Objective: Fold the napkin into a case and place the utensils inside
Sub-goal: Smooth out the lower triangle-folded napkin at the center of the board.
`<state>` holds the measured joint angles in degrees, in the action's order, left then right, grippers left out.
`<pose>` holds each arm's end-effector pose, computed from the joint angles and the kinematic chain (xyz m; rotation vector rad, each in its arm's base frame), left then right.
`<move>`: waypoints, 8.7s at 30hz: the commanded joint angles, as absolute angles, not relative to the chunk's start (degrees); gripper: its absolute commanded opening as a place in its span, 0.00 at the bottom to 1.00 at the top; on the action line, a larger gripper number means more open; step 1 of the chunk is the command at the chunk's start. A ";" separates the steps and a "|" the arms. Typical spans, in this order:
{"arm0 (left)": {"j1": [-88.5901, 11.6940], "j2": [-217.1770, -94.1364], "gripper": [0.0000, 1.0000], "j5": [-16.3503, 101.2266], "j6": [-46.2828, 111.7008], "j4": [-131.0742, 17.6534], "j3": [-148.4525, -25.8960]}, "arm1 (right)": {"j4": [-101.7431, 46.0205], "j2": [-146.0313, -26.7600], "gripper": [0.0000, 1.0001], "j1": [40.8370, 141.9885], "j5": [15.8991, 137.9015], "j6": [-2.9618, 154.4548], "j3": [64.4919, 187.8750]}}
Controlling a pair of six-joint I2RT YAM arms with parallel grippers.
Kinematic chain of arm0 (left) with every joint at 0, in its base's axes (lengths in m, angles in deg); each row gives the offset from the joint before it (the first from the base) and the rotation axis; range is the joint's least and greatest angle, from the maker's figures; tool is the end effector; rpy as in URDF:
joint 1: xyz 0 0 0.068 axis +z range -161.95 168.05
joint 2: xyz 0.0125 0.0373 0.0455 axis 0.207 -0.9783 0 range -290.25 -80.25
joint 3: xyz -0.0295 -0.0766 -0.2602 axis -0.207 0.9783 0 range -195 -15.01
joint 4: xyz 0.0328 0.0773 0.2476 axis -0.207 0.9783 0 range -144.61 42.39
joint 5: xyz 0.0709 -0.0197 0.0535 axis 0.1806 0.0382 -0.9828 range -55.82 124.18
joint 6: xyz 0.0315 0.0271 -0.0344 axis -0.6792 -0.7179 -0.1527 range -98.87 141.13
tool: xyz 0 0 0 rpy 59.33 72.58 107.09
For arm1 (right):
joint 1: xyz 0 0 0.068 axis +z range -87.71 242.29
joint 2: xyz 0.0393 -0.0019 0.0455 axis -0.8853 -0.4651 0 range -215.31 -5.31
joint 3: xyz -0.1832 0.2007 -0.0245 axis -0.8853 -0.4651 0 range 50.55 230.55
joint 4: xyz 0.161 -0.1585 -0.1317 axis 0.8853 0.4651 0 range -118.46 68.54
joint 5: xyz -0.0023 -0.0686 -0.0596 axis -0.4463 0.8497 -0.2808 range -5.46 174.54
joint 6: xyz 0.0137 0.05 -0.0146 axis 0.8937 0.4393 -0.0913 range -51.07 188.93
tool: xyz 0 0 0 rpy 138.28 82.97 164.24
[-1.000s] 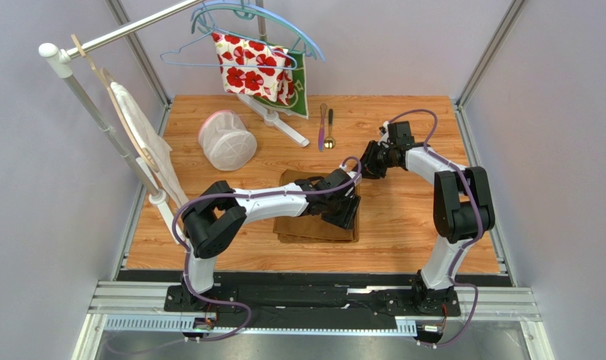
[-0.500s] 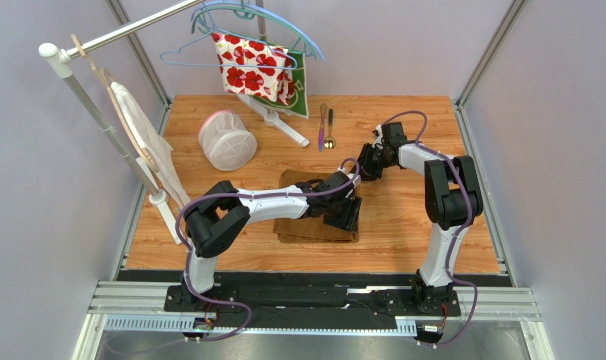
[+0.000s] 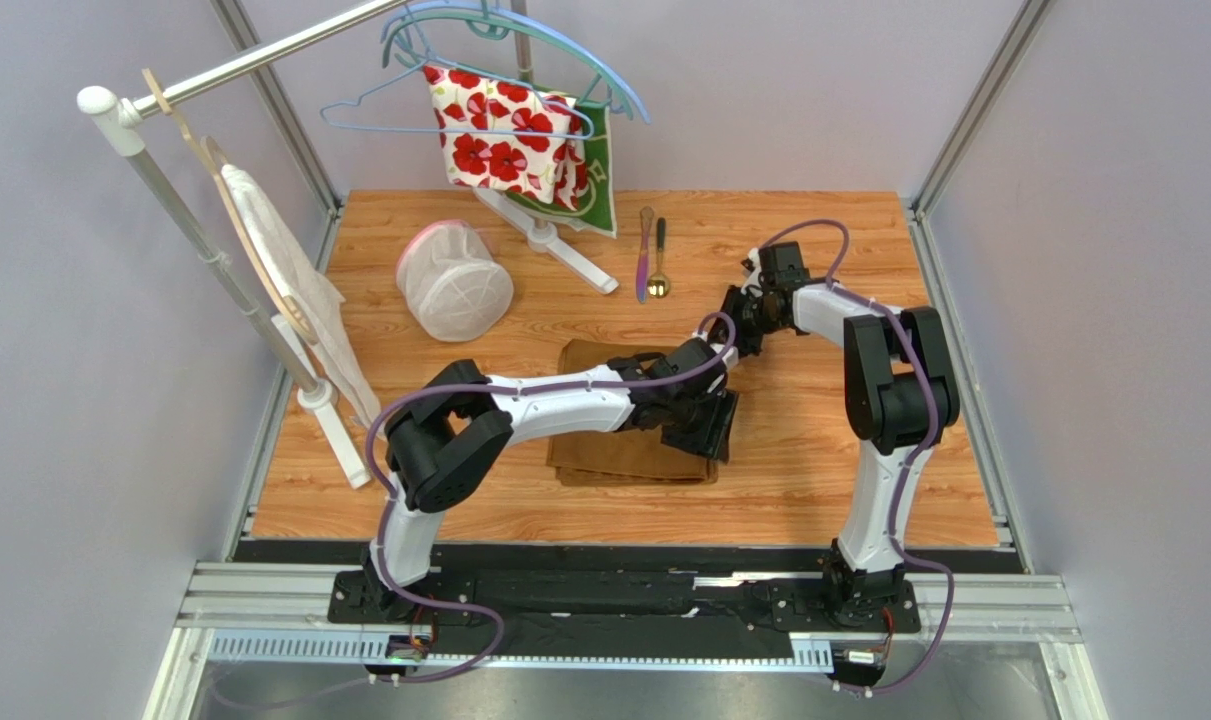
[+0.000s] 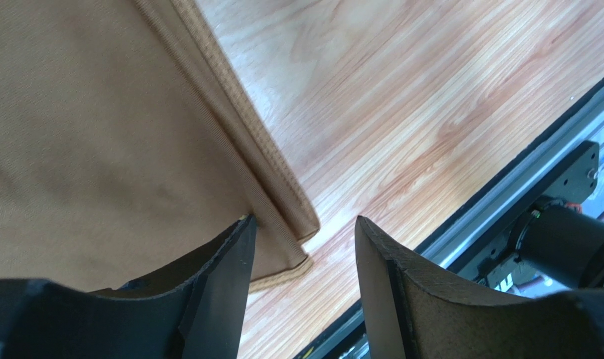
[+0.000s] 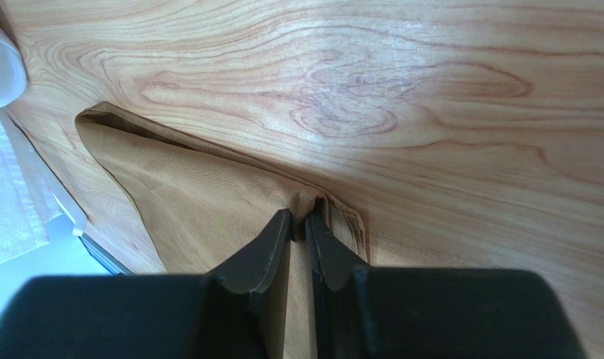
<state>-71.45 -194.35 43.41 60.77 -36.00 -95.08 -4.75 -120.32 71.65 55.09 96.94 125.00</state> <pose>0.2136 -0.3740 0.1804 0.5410 2.6608 -0.8407 0.3941 0.0827 0.1446 0.2824 2.7384 0.8852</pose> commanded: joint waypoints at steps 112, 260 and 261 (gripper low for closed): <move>-61.43 -216.83 0.45 25.66 52.68 -18.40 -139.54 | -7.19 -105.94 0.15 64.75 56.07 99.25 114.17; -75.14 -200.94 0.00 47.02 62.89 -43.71 -103.42 | -1.48 -96.28 0.06 66.94 55.45 94.77 107.33; -75.32 -199.88 0.00 46.57 62.27 -42.58 -102.99 | -1.21 -95.93 0.06 66.86 55.88 94.86 107.07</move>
<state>-74.45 -202.55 47.78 63.70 -43.45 -100.83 -1.17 -100.16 65.90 56.25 94.78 107.85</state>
